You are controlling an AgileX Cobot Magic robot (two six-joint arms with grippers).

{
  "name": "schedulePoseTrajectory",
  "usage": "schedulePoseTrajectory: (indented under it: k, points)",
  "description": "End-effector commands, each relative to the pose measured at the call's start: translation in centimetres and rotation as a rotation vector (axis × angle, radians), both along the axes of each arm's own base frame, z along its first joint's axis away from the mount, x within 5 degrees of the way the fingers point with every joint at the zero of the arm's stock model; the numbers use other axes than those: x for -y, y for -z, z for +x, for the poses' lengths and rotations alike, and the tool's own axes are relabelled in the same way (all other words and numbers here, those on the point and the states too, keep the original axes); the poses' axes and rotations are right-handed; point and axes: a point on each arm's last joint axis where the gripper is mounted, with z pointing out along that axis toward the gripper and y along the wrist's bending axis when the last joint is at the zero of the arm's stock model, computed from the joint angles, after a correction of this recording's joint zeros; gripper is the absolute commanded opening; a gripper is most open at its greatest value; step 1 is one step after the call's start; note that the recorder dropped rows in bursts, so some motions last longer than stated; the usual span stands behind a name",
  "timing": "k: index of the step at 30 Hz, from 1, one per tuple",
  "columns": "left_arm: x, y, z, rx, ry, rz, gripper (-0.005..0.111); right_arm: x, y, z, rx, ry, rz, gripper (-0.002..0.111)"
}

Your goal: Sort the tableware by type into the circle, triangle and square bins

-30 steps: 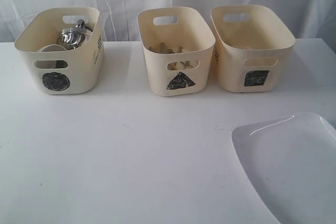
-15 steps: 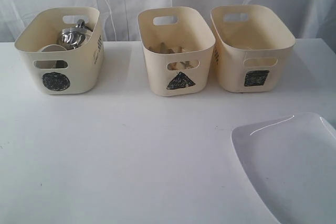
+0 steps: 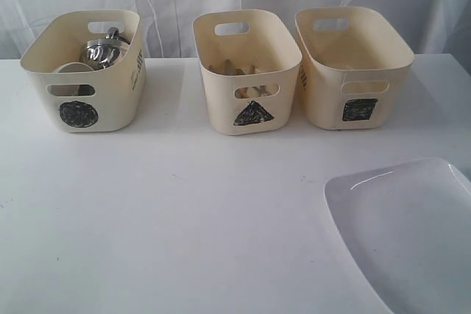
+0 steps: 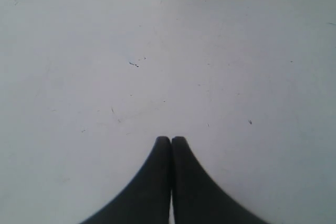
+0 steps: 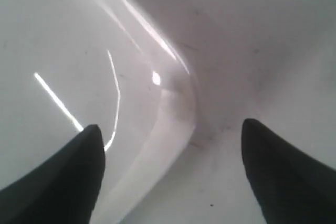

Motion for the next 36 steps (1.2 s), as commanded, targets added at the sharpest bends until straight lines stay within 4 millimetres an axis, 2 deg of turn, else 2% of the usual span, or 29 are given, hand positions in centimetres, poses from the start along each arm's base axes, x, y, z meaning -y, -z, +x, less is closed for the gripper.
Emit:
schedulePoseTrajectory:
  k: [1,5,12,18,21,23,26,33,36]
  points:
    - [0.1,0.4,-0.1,-0.021,0.01,-0.011,0.0,0.2,1.9,0.2,-0.05,-0.096,0.038,0.068]
    - [0.1,0.4,-0.1,-0.021,0.01,-0.011,0.0,0.1,2.6,0.7,-0.02,-0.118,0.065,0.066]
    - [0.1,0.4,-0.1,-0.021,0.01,-0.011,0.0,-0.3,2.5,2.0,0.118,-0.241,0.073,0.049]
    - [0.1,0.4,-0.1,-0.021,0.01,-0.011,0.0,0.4,2.4,2.2,0.138,-0.276,-0.014,0.043]
    - [0.1,0.4,-0.1,-0.021,0.01,-0.011,0.0,1.1,2.5,2.3,0.148,-0.253,-0.112,0.034]
    - [0.1,0.4,-0.1,-0.021,0.01,-0.011,0.0,1.5,2.6,2.3,0.149,-0.234,-0.159,0.025]
    - [0.1,0.4,-0.1,-0.021,0.01,-0.011,0.0,1.8,3.3,2.4,0.146,-0.177,-0.155,0.016]
    - [0.1,0.4,-0.1,-0.021,0.01,-0.011,0.0,1.3,6.0,2.5,0.091,-0.088,-0.001,0.016]
    - [0.1,0.4,-0.1,-0.021,0.01,-0.011,0.0,1.2,6.8,2.5,0.078,-0.107,0.024,0.016]
